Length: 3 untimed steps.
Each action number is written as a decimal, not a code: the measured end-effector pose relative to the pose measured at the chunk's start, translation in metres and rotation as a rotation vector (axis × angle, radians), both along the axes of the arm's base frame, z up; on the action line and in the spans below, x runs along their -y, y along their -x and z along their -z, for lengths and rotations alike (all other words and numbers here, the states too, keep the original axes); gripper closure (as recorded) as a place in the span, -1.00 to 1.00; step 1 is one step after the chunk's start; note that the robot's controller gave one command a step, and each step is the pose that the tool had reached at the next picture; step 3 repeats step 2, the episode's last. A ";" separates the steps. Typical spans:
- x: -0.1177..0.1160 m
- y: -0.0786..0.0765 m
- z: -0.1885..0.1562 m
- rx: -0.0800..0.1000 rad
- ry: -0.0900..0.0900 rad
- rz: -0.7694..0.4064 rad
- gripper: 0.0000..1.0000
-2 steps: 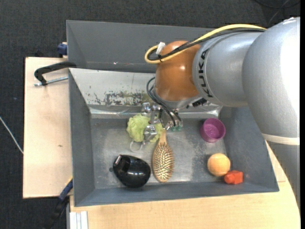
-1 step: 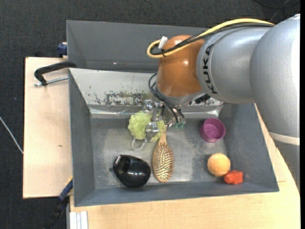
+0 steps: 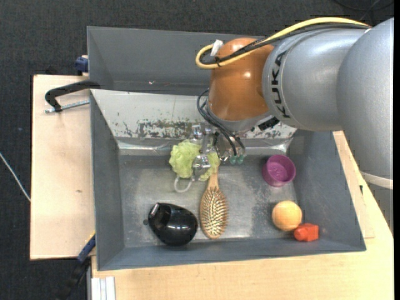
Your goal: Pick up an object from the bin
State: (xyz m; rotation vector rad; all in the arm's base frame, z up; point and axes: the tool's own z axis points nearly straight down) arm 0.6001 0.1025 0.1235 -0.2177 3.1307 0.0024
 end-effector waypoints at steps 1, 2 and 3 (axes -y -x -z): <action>0.000 0.000 -0.015 -0.001 0.000 0.000 1.00; 0.000 0.000 -0.033 0.001 0.000 0.000 1.00; 0.000 0.000 -0.033 0.001 0.000 0.000 1.00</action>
Offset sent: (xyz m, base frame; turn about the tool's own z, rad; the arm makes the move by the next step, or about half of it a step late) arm -0.0001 -0.0001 0.0375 0.0000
